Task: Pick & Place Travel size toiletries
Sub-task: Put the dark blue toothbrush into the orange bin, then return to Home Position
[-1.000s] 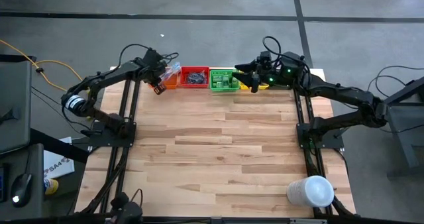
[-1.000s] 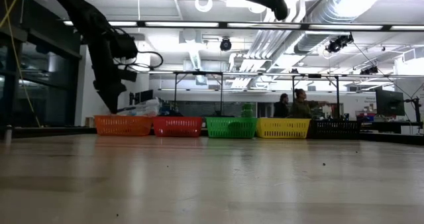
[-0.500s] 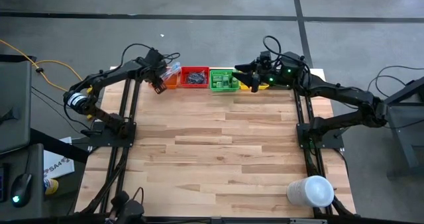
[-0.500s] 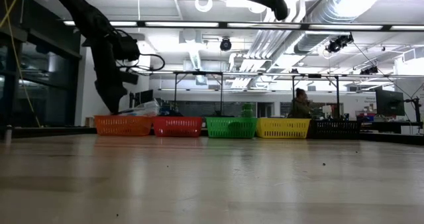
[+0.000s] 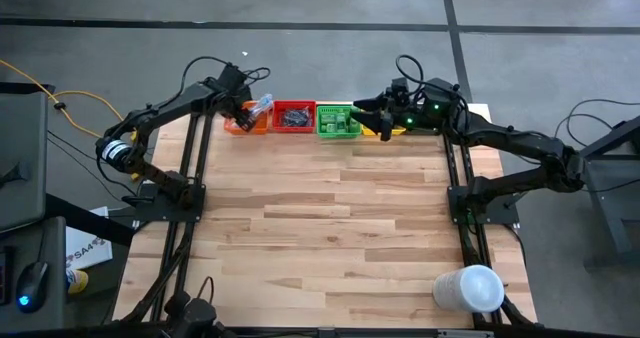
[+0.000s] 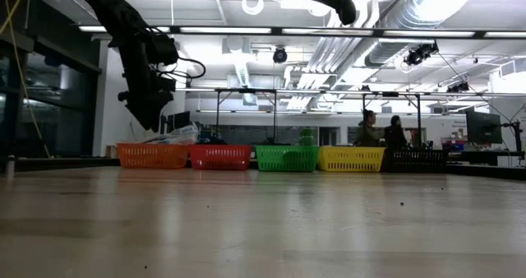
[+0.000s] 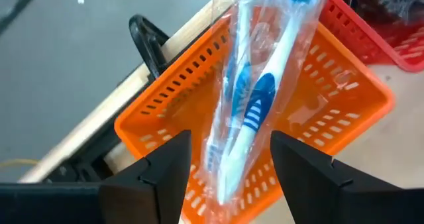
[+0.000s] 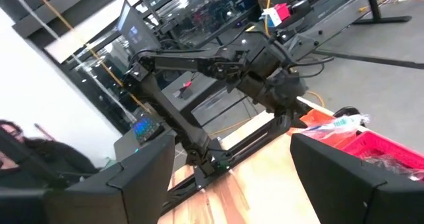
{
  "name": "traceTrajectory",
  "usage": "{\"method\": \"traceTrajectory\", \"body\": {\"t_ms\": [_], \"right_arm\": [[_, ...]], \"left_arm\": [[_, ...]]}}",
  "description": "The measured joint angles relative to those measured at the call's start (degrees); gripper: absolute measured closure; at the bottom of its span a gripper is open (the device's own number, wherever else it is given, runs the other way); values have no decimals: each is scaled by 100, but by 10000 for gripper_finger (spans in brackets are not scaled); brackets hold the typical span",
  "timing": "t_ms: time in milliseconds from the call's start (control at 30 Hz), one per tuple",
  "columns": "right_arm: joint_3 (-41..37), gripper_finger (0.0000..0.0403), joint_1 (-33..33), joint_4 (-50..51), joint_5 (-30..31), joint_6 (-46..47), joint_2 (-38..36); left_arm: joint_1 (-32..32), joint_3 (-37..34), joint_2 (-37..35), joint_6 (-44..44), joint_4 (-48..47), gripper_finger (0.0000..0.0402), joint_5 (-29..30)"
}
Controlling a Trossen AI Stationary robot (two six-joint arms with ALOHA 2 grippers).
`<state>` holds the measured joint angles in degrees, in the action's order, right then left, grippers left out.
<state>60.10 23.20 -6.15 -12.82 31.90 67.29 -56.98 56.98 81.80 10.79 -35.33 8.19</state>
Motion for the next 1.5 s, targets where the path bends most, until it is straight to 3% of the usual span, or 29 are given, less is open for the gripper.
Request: {"method": "traceTrajectory", "body": {"t_ms": [100,233,367,467,667,833,1033,1267,1500], "right_arm": [[0,108,0,6,-91,0,0],[0,108,2,28,-258,70,0],[-1,108,16,51,-664,120,-51],[-2,108,76,242,-859,-32,-209],[-4,108,134,607,-842,-212,-441],[-2,108,204,526,-709,-194,-614],[-2,108,205,412,-659,-370,-644],[-2,108,205,351,-369,-367,-638],[-2,108,208,437,442,-324,-636]], "left_arm": [[-1,63,0,-497,-162,203,-211],[-74,167,-79,-967,-468,213,-1158],[-82,83,-574,-1274,-402,228,-1879],[-21,-101,-1175,-1578,-247,241,-2012],[502,-575,-2590,-2007,488,257,-2017],[1419,-971,-3556,-2104,1266,258,-2004],[2410,-1382,-4437,-2260,1788,258,-1588],[3118,-1577,-4802,-2889,1868,258,-1150],[3227,-1582,-4780,-3084,1974,258,-1054]]}}
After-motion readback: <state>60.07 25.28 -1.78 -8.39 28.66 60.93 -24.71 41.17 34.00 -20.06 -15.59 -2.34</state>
